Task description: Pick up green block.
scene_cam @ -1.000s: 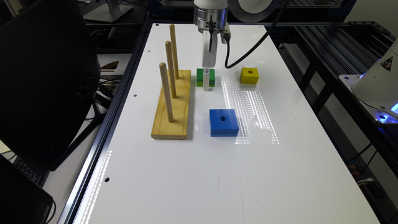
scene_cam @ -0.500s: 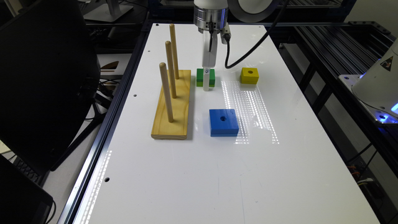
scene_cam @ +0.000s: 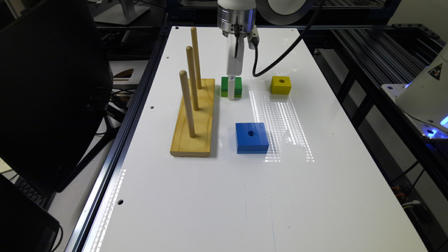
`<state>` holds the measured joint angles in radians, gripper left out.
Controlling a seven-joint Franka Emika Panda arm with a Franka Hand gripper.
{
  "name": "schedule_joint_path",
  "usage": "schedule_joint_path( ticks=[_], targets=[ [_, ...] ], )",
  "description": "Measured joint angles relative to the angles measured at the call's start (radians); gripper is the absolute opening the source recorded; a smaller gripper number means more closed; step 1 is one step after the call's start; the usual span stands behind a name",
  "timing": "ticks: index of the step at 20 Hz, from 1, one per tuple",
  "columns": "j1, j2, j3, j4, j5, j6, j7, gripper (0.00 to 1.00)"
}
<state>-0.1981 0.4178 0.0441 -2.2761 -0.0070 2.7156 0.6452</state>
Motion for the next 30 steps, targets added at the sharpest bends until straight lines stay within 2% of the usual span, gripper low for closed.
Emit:
schedule_joint_path(
  ticks=[16, 20, 25, 30],
  targets=[
    [0.000, -0.007, 0.000, 0.000, 0.0000, -0.005, 0.000, 0.00],
    [0.000, -0.044, 0.001, 0.000, 0.0000, -0.036, 0.000, 0.00],
    [0.000, -0.113, 0.001, -0.001, 0.0000, -0.109, 0.000, 0.00],
    [0.000, -0.130, 0.002, -0.003, 0.0000, -0.119, 0.000, 0.00]
  ],
)
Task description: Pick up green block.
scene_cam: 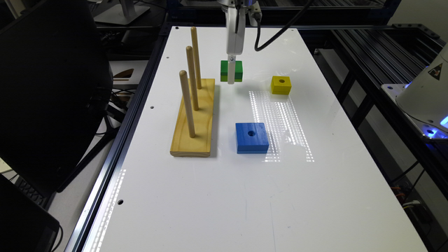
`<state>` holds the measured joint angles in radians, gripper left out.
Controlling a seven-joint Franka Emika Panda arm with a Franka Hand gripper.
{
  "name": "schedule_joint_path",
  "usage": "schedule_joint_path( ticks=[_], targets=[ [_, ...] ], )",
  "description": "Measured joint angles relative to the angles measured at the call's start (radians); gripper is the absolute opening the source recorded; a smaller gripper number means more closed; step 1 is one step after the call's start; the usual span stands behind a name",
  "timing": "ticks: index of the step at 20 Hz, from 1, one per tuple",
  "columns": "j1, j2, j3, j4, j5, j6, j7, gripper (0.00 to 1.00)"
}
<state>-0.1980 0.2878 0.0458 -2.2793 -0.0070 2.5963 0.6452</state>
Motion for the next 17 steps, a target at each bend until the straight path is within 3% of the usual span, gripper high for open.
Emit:
schedule_joint_path(
  ticks=[7, 12, 17],
  targets=[
    [0.000, -0.131, 0.001, -0.002, 0.0000, -0.128, 0.000, 0.00],
    [0.000, -0.157, 0.002, -0.001, 0.0000, -0.146, 0.000, 0.00],
    [0.000, -0.250, 0.002, 0.004, 0.0001, -0.241, 0.000, 0.00]
  ],
)
